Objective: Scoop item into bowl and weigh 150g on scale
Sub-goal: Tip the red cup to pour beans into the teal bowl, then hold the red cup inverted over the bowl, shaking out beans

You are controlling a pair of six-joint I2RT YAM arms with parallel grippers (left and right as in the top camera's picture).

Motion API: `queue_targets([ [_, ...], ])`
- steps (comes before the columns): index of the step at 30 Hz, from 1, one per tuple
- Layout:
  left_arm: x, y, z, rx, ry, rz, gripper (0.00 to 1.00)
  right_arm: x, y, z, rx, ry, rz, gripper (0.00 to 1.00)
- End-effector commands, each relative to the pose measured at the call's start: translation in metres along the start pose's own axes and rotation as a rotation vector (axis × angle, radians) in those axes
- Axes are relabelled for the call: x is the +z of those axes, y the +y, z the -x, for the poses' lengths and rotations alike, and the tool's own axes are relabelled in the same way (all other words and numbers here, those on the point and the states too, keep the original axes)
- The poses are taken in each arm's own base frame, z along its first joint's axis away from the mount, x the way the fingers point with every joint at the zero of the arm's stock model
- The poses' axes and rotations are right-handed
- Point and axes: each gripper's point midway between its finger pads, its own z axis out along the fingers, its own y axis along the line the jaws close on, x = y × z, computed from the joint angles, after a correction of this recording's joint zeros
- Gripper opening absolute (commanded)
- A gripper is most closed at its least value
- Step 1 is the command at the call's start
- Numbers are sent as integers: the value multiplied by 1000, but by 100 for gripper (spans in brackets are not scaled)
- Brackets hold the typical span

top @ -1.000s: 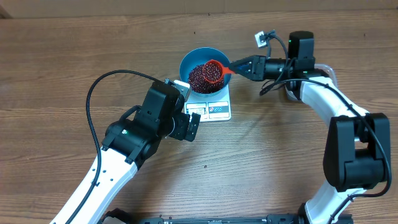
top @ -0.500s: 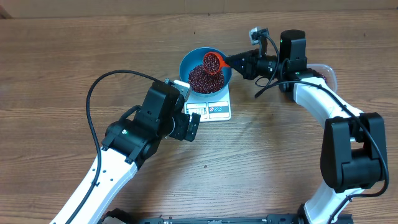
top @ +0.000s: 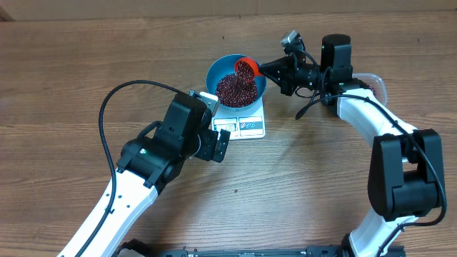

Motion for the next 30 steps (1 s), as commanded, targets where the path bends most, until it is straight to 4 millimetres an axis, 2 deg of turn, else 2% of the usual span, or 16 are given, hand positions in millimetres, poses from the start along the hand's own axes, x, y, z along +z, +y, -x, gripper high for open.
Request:
queue_targets([
  [1,-5,-3,9,17,-25,-13,100,3,1,-3,-58,4,6,4],
  [11,-5,-3,9,18,-25,-13,100,3,2,-3,-137,1,15,4],
  [19,-5,-3,9,18,-25,-13,100,3,3,-4,-287,2,18,4],
  [30,-5,-3,9,18,-25,-13,100,3,3,-4,-396,1,18,4],
])
